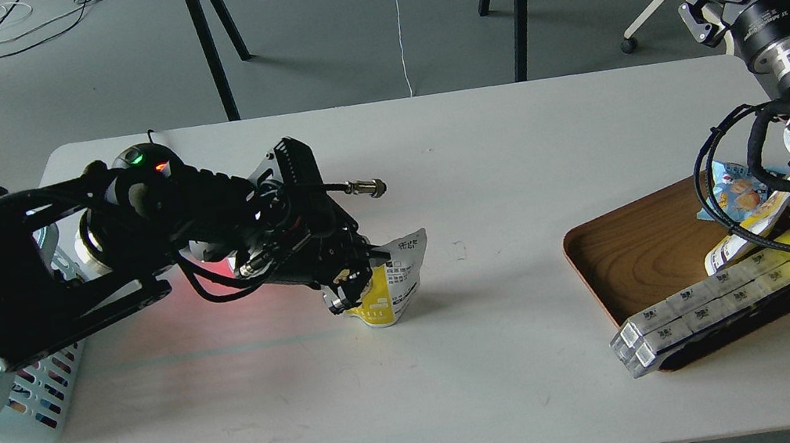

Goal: Scan snack and place in basket
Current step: 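Grasp the yellow packet with the left gripper, then lift the packet and move it in front of the barcode scanner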

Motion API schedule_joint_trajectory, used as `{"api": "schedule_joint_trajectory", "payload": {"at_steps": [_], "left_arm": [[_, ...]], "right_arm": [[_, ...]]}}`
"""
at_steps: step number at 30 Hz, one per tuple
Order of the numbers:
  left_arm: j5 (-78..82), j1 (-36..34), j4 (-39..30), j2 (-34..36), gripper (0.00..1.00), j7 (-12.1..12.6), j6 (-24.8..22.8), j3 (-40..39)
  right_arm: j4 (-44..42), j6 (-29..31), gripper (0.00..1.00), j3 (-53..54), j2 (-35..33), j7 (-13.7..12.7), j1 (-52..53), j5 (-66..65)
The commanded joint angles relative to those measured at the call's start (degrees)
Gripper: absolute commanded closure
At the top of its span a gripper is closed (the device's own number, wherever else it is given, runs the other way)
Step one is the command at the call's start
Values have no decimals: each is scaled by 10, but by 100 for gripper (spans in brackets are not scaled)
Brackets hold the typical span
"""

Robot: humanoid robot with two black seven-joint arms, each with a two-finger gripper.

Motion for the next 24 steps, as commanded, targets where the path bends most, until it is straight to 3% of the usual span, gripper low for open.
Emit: {"api": "schedule_joint_trajectory", "payload": {"at_steps": [1, 7, 14, 24], "left_arm": [[0, -4, -14, 21, 100, -5, 0, -21], [0, -2, -17, 75, 100, -36, 0, -90], [0, 0, 8, 136, 100, -38, 0, -103], [0, 23, 28, 162, 100, -38, 0, -101]], "right_arm": [[-1, 0, 1, 1, -2, 0, 6, 0], [-1, 0, 1, 1, -7, 0, 14, 0], [1, 0, 1, 1, -6, 0, 15, 0], [2, 0, 1, 1, -7, 0, 22, 0]]}}
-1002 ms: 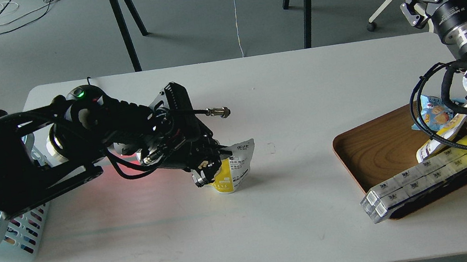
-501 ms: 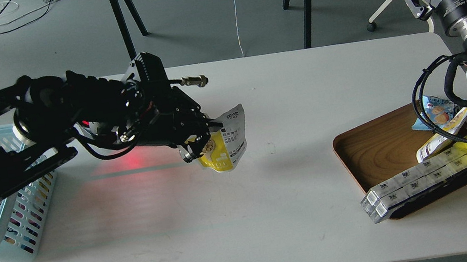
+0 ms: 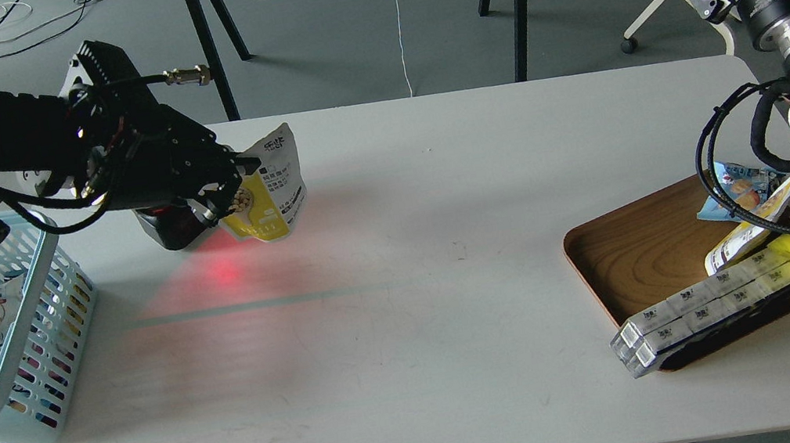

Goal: Scan snack and place in basket
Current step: 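Lift the packet and move it in front of the barcode scanner, then hold the packet in front of the scanner's red light with the left gripper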

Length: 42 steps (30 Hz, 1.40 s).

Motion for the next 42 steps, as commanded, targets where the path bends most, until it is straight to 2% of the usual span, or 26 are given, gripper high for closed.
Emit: {"api": "schedule_joint_trajectory", "payload": {"at_steps": [1, 42], "left_arm": [[0, 14, 0, 2, 100, 0, 0, 0], [0, 19, -1, 20, 100, -13, 0, -20]], "right_arm": [[0, 0, 1, 0, -1, 0, 0, 0], [-1, 0, 1, 11, -2, 0, 6, 0]]}}
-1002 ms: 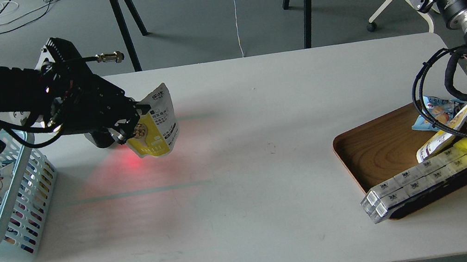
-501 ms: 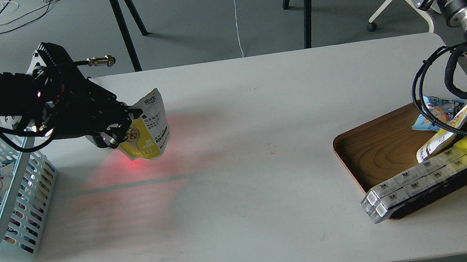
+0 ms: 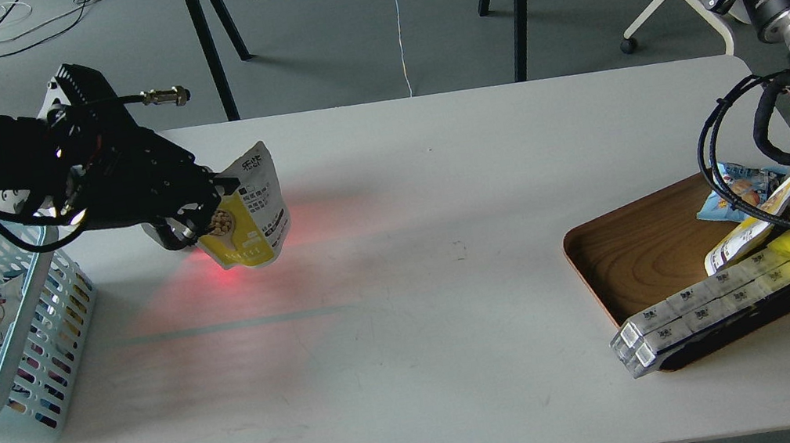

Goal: Scan snack and place in basket
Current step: 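Hold the packet in front of the scanner's red light with the left gripper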

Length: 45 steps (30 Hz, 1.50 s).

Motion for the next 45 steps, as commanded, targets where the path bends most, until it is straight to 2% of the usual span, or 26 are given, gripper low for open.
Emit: {"api": "schedule_joint_trajectory", "payload": {"at_steps": [1, 27, 45], "left_arm": [[0, 1, 0, 0, 100, 0, 0, -14], [0, 46, -1, 12, 100, 8, 0, -21], [0, 43, -11, 41, 100, -3, 0, -50]], "right_arm": [[0, 0, 1, 2, 1, 0, 1, 0], [0, 0, 1, 2, 0, 0, 6, 0], [1, 0, 1, 2, 0, 0, 19, 0]]}}
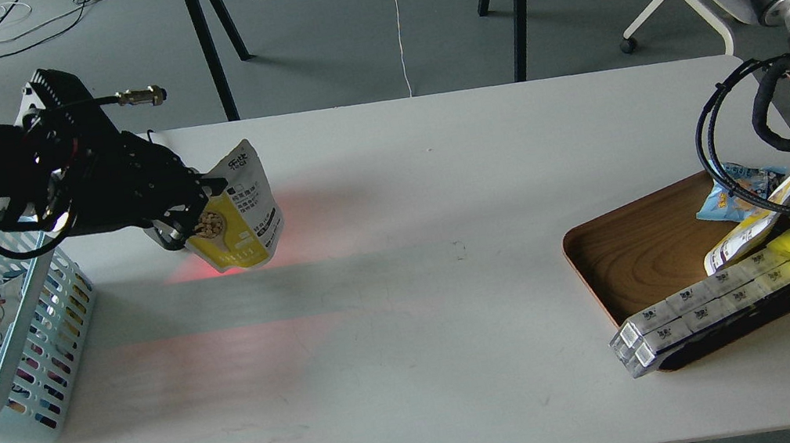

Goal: Scan snack and place in basket
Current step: 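Hold the packet in front of the scanner's red light with the left gripper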

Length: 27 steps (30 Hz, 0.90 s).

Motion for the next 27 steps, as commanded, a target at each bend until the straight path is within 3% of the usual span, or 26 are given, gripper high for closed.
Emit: {"api": "schedule_joint_trajectory", "payload": {"at_steps": [1, 27], "left_arm": [[0, 0, -4, 18, 100, -1, 0, -2], [0, -6, -25, 23, 100, -10, 0, -8]], "right_arm": [[-1, 0, 1, 0, 0, 0, 2, -1], [-1, 0, 1, -1, 0, 0, 11, -1]]}}
